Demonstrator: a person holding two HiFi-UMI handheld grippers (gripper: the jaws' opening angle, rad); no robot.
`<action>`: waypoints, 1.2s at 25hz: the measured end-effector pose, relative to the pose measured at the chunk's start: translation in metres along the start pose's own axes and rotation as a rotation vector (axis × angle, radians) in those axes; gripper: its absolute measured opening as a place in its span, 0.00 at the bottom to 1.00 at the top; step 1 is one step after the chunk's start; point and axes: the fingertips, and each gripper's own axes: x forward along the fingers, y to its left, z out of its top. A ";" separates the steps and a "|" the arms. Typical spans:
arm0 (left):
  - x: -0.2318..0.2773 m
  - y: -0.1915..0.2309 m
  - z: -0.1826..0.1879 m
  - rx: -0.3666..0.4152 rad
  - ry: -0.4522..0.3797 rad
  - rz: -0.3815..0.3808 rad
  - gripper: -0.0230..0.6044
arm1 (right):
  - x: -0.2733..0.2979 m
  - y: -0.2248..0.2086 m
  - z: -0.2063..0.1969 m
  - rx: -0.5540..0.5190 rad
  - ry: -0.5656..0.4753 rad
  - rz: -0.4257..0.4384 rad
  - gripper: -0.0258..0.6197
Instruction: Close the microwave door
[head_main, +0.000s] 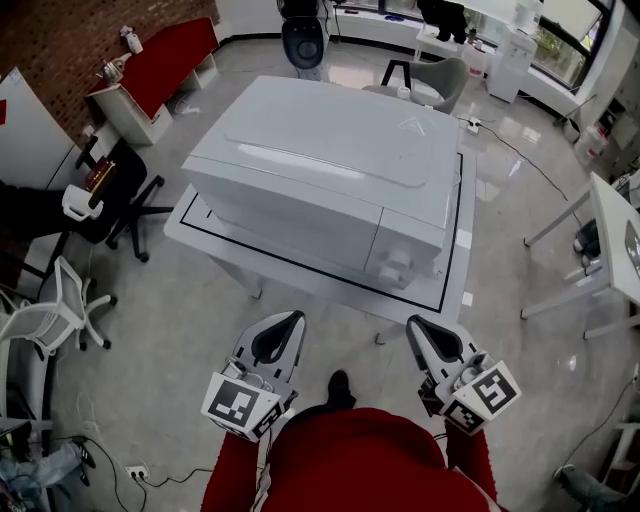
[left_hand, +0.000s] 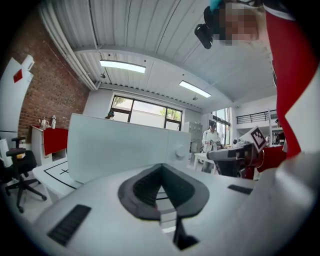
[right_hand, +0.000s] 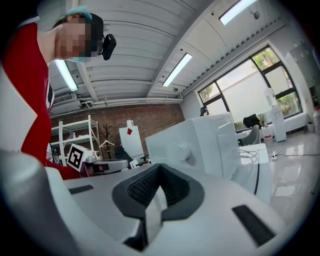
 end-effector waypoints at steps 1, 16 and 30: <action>-0.002 -0.002 -0.001 -0.001 -0.001 -0.002 0.05 | 0.000 0.001 0.000 -0.008 0.003 0.003 0.06; -0.012 -0.020 -0.004 0.015 0.001 -0.021 0.05 | -0.007 0.006 -0.006 -0.020 0.005 -0.008 0.06; -0.018 -0.022 -0.005 0.014 0.011 -0.015 0.05 | -0.006 0.012 -0.007 -0.029 0.012 0.001 0.06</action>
